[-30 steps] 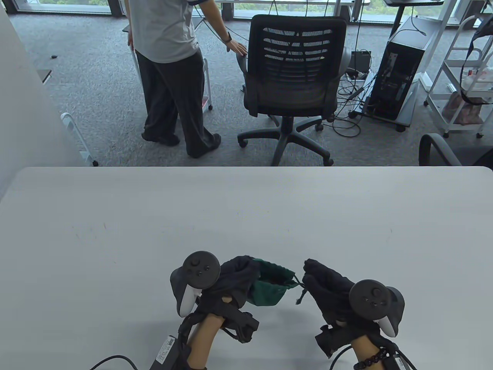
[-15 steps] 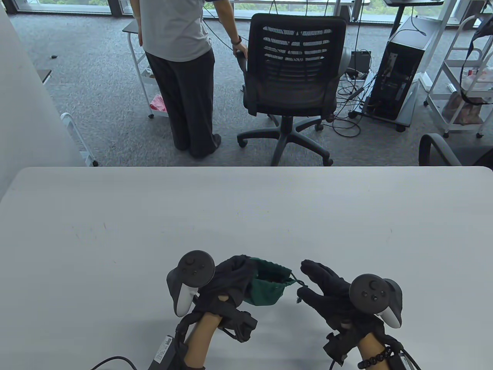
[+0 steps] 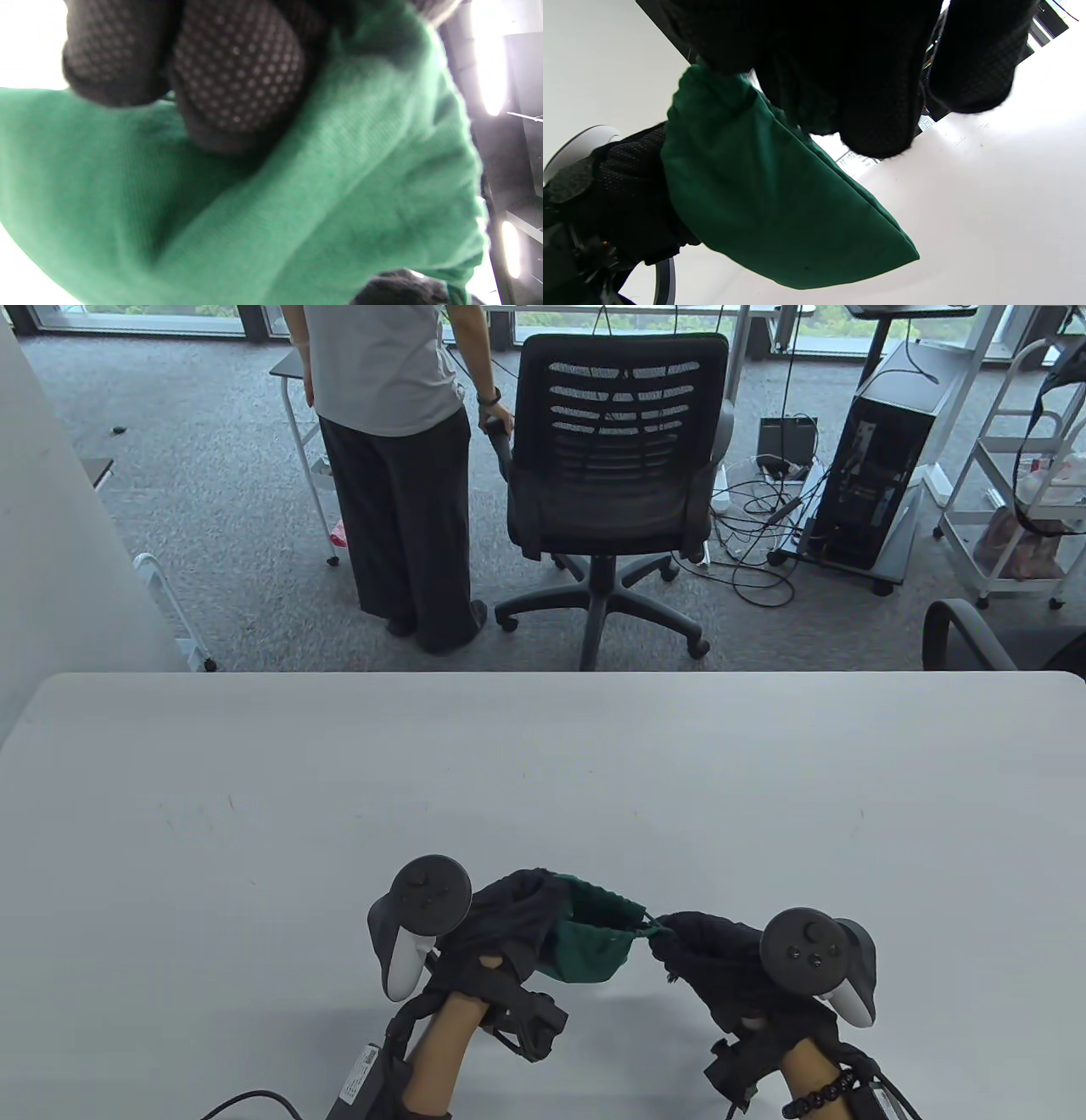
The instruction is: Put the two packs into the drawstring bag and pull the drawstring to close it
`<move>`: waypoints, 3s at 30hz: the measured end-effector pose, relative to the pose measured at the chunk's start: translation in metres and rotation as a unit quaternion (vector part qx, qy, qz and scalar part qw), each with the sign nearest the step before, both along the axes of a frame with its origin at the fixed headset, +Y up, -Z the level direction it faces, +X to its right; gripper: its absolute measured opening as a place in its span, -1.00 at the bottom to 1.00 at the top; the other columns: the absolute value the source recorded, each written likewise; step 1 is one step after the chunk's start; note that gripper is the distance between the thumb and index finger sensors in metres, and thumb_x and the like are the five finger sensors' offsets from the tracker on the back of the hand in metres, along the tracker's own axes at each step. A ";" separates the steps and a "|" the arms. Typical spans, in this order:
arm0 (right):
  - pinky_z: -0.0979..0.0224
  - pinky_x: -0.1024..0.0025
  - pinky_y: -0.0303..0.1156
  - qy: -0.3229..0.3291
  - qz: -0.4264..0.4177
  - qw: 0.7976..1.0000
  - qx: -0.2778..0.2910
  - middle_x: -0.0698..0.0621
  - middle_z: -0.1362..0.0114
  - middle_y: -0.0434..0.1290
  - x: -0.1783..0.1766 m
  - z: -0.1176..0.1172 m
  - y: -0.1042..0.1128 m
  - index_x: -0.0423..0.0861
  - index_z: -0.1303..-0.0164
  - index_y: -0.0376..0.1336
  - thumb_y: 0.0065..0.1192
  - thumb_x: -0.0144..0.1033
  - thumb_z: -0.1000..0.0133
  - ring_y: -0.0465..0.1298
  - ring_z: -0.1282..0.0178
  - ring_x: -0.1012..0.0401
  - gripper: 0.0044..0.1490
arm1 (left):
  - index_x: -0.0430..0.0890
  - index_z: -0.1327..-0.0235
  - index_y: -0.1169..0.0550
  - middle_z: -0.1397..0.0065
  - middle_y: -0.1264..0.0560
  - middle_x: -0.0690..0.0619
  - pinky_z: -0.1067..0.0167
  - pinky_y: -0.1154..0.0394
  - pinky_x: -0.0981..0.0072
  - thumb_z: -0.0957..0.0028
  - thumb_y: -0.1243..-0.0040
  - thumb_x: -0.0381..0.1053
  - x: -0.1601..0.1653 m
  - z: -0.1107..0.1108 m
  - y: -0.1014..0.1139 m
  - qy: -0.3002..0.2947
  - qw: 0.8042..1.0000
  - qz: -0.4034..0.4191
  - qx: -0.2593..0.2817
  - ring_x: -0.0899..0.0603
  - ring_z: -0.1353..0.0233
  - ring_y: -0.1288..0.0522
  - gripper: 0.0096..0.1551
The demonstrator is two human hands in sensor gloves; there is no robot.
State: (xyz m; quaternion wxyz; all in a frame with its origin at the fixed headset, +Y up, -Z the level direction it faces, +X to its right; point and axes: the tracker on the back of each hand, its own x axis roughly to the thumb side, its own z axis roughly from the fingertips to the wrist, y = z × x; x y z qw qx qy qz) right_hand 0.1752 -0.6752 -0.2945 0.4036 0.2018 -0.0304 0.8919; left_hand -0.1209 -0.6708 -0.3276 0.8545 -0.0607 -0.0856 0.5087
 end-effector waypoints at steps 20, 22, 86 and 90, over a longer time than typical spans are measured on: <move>-0.09 0.08 0.67 -0.038 -0.066 0.995 0.070 -0.05 -0.01 0.66 0.017 0.008 0.020 -0.08 -0.06 0.46 0.19 -0.07 -0.14 0.74 0.17 0.17 -0.55 | -0.07 -0.06 -0.67 0.10 -0.71 0.02 0.16 -0.74 0.12 -0.13 -0.17 0.21 0.000 -0.008 -0.012 -0.029 0.998 -0.050 -0.038 0.02 0.30 -0.78 -0.53; -0.08 0.08 0.68 -0.043 -0.067 0.994 0.075 -0.04 0.00 0.67 0.018 0.009 0.021 -0.08 -0.05 0.47 0.19 -0.07 -0.14 0.74 0.18 0.18 -0.54 | -0.07 -0.07 -0.66 0.09 -0.72 0.01 0.15 -0.74 0.11 -0.14 -0.16 0.21 0.001 -0.008 -0.013 -0.033 0.997 -0.051 -0.040 0.01 0.29 -0.79 -0.53; -0.05 0.15 0.70 -0.039 -0.026 0.989 0.143 0.01 0.06 0.69 -0.009 0.019 0.024 -0.07 -0.01 0.48 0.20 -0.03 -0.14 0.75 0.22 0.22 -0.54 | 0.14 -0.14 -0.62 -0.10 -0.72 0.15 -0.36 -0.39 -0.47 -0.08 -0.11 0.29 0.070 0.029 0.021 -0.138 0.917 -0.257 0.271 -0.16 -0.25 -0.72 -0.52; -0.05 0.15 0.70 -0.038 -0.033 0.990 0.134 0.02 0.08 0.69 -0.008 0.018 0.023 -0.07 0.01 0.49 0.20 -0.02 -0.14 0.75 0.24 0.23 -0.54 | 0.15 -0.15 -0.61 -0.15 -0.71 0.13 -0.36 -0.38 -0.48 -0.08 -0.11 0.30 0.068 0.028 0.021 -0.135 0.918 -0.266 0.261 -0.18 -0.28 -0.70 -0.52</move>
